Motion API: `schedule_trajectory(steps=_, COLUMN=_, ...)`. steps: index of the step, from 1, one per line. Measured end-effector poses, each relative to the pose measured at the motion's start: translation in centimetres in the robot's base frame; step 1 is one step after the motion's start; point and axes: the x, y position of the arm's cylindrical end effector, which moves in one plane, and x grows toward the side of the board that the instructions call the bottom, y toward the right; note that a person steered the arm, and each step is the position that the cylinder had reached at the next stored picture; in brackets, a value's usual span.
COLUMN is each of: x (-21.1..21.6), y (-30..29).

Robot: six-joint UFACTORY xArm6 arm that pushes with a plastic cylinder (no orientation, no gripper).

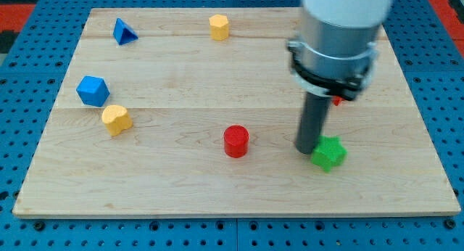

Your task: Move the red circle towards the left corner

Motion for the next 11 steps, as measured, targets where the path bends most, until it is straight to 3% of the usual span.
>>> schedule_trajectory(steps=1, x=1.3, y=4.8)
schedule_trajectory(steps=2, x=0.7, y=2.6)
schedule_trajectory(steps=5, x=-0.2, y=-14.4)
schedule_trajectory(steps=6, x=-2.1, y=-13.1)
schedule_trajectory(steps=7, x=-3.6, y=-16.7)
schedule_trajectory(steps=10, x=1.0, y=-32.7)
schedule_trajectory(steps=11, x=-0.9, y=-33.3)
